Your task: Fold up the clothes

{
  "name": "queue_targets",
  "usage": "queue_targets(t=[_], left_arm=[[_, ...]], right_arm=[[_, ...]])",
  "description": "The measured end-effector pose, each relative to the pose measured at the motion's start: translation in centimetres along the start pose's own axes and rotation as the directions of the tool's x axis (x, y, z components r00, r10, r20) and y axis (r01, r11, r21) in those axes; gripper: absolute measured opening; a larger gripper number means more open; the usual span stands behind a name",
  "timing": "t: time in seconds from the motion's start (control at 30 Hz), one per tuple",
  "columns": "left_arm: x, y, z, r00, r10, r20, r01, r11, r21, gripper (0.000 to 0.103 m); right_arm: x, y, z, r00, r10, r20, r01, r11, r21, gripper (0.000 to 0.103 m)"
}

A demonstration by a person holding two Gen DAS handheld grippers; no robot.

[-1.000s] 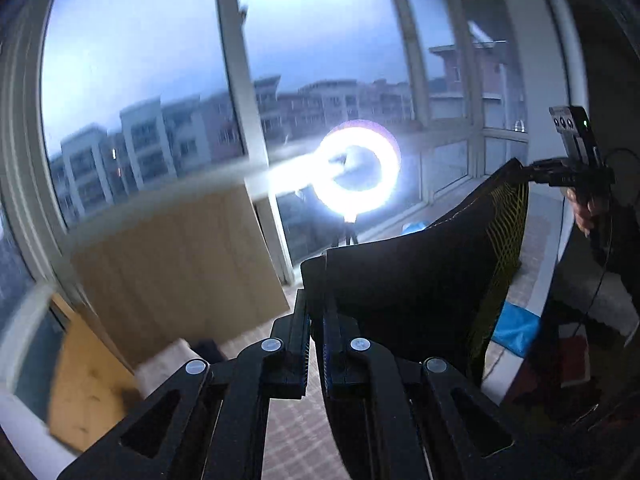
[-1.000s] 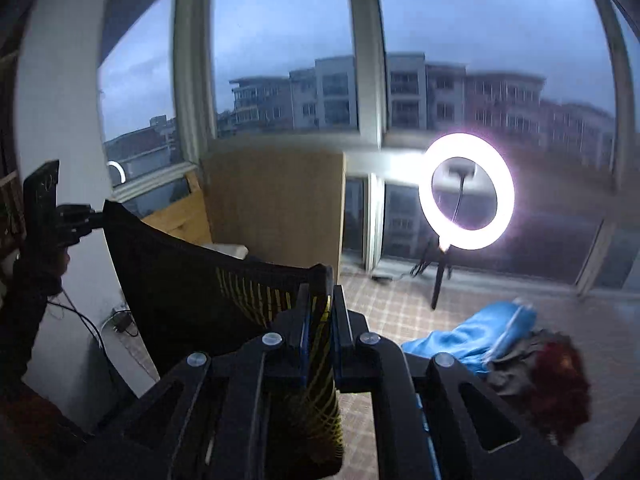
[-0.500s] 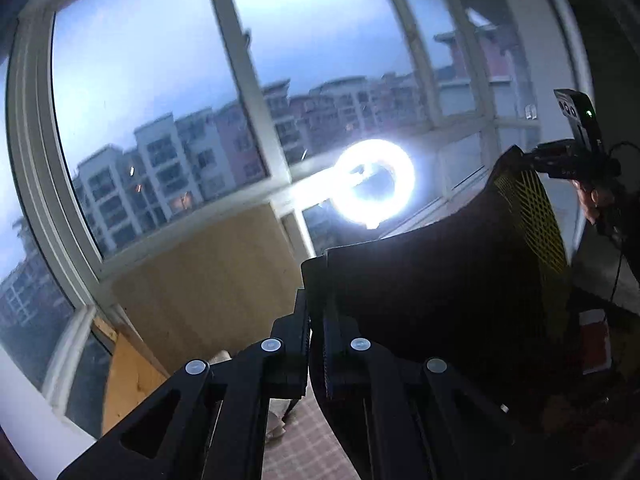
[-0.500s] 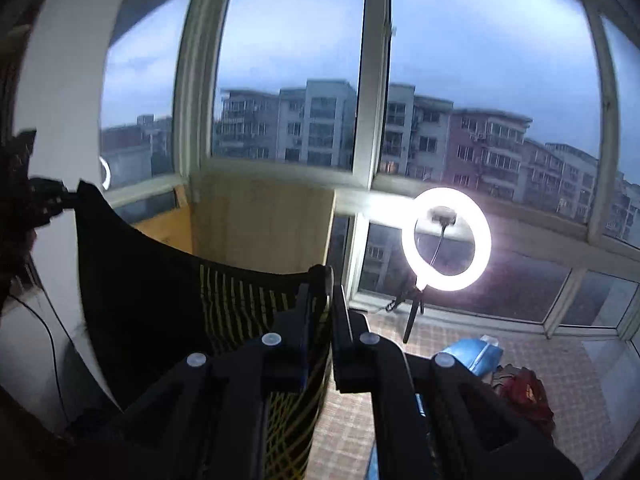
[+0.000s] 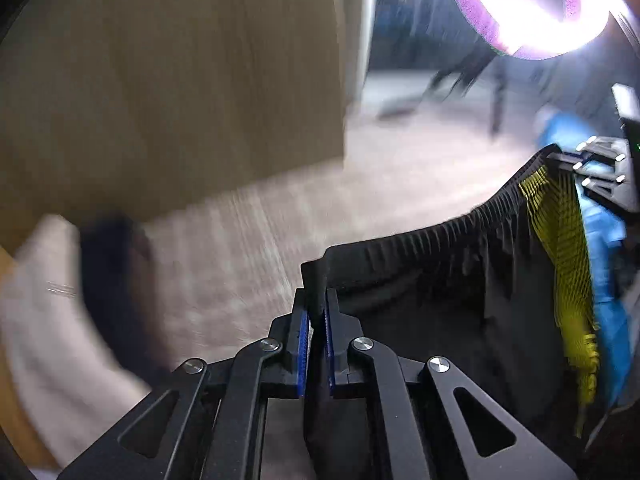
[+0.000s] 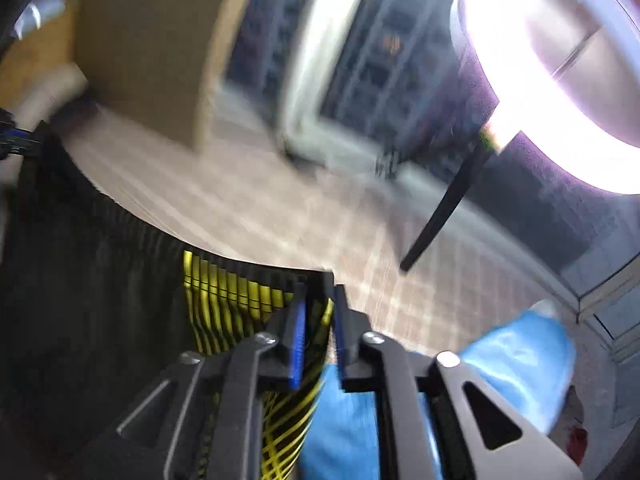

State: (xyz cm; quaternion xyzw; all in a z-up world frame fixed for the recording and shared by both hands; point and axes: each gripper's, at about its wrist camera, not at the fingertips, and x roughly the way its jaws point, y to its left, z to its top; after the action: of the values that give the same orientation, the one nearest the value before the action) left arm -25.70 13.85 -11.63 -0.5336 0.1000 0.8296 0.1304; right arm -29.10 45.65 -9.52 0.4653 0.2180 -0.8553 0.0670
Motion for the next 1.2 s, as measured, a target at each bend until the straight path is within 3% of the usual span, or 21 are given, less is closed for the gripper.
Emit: queue_targets(t=[0.03, 0.17, 0.27, 0.37, 0.43, 0.5, 0.63, 0.73, 0.77, 0.87, 0.9, 0.97, 1.03, 1.1, 1.2], left_arm=[[1.7, 0.0, 0.0, 0.999, 0.011, -0.03, -0.011, 1.0, -0.008, 0.007], [0.8, 1.3, -0.4, 0.999, 0.034, -0.004, -0.034, 0.999, -0.034, 0.013], [-1.8, 2.3, -1.0, 0.998, 0.054, 0.045, -0.051, 0.998, -0.048, 0.012], [-5.2, 3.0, -1.7, 0.994, 0.061, 0.094, -0.058, 0.998, -0.035, 0.014], [-7.2, 3.0, -2.3, 0.99, 0.077, 0.117, -0.074, 0.997, -0.027, 0.01], [-10.1, 1.4, -4.4, 0.989, 0.02, 0.149, -0.021, 1.0, 0.001, 0.01], [-15.1, -4.6, -9.8, 0.981, -0.105, 0.163, 0.08, 0.985, 0.154, 0.012], [-17.5, -11.1, -14.6, 0.964, -0.229, 0.134, 0.188, 0.947, 0.261, 0.013], [-18.1, -13.4, -16.2, 0.953, -0.28, 0.116, 0.238, 0.928, 0.285, 0.013], [-18.6, -21.1, -20.8, 0.891, -0.453, 0.02, 0.421, 0.843, 0.336, 0.015], [-18.5, -23.8, -22.1, 0.874, -0.486, -0.011, 0.457, 0.813, 0.36, 0.016], [-17.9, -28.8, -23.7, 0.859, -0.509, -0.047, 0.481, 0.774, 0.411, 0.017], [-16.2, -34.0, -24.6, 0.832, -0.545, -0.101, 0.53, 0.729, 0.434, 0.023], [-14.3, -38.6, -25.1, 0.829, -0.54, -0.142, 0.539, 0.706, 0.459, 0.027], [-11.1, -43.2, -25.3, 0.875, -0.456, -0.163, 0.47, 0.717, 0.516, 0.027]], right_arm=[[1.2, -0.2, -0.3, 1.0, -0.013, -0.024, 0.013, 1.0, -0.001, 0.016], [0.9, -1.3, -2.4, 0.999, -0.033, -0.002, 0.033, 0.999, -0.002, 0.02], [-1.3, -1.4, -4.8, 0.993, 0.12, -0.004, -0.12, 0.991, 0.052, 0.02], [-3.5, -1.5, -7.3, 0.963, 0.27, 0.003, -0.269, 0.957, 0.107, 0.02], [-4.7, -1.6, -9.4, 0.952, 0.306, -0.013, -0.301, 0.942, 0.149, 0.02], [-6.8, -2.8, -11.8, 0.938, 0.346, 0.008, -0.339, 0.915, 0.217, 0.02], [-14.3, -5.3, -17.4, 0.924, 0.371, 0.089, -0.379, 0.871, 0.312, 0.02], [-20.3, -6.7, -22.3, 0.919, 0.371, 0.133, -0.393, 0.836, 0.382, 0.02], [-22.4, -7.2, -24.0, 0.921, 0.361, 0.146, -0.388, 0.826, 0.408, 0.02], [-27.6, -8.8, -28.1, 0.936, 0.3, 0.186, -0.353, 0.81, 0.469, 0.02], [-28.9, -9.5, -29.4, 0.943, 0.273, 0.193, -0.333, 0.805, 0.491, 0.022], [-29.4, -10.2, -30.4, 0.944, 0.267, 0.195, -0.33, 0.792, 0.514, 0.023], [-29.3, -10.7, -30.9, 0.941, 0.275, 0.195, -0.337, 0.787, 0.516, 0.023], [-28.7, -10.8, -30.8, 0.936, 0.294, 0.192, -0.351, 0.796, 0.493, 0.023], [-26.8, -10.4, -29.9, 0.928, 0.328, 0.176, -0.372, 0.808, 0.457, 0.023]])
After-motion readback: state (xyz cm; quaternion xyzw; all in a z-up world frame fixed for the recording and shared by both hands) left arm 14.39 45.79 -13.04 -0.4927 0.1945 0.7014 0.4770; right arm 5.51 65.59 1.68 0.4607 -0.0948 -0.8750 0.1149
